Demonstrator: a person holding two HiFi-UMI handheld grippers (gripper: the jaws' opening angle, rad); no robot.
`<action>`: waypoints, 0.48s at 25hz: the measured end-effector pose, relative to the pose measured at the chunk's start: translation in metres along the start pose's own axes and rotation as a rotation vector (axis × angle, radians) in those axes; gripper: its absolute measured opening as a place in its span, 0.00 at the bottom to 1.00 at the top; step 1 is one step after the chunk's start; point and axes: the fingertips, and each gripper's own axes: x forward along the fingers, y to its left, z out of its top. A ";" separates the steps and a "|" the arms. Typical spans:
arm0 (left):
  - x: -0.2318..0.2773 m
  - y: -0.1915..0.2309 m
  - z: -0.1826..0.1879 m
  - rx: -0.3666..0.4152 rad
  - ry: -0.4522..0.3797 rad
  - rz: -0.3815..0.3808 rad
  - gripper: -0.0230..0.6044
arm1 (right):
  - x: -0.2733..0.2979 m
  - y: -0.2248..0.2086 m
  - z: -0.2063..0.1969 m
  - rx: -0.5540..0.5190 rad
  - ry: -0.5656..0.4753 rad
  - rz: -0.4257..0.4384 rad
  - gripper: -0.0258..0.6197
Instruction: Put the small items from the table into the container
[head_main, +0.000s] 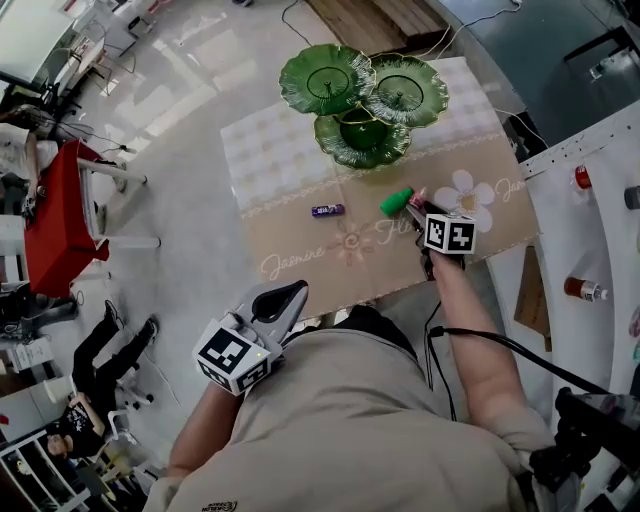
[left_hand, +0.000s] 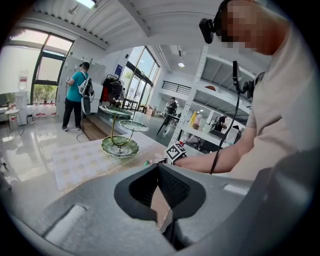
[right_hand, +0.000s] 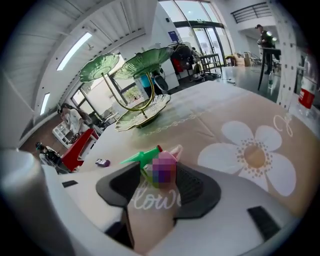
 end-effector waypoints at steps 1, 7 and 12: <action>0.000 0.000 0.000 0.000 0.000 0.004 0.05 | 0.001 -0.001 0.001 -0.002 -0.002 0.001 0.39; 0.002 0.000 0.002 0.005 0.003 0.022 0.05 | 0.010 -0.013 0.005 0.038 -0.007 -0.027 0.39; 0.000 0.000 0.003 0.016 0.006 0.043 0.05 | 0.012 -0.023 0.007 0.002 -0.027 -0.060 0.34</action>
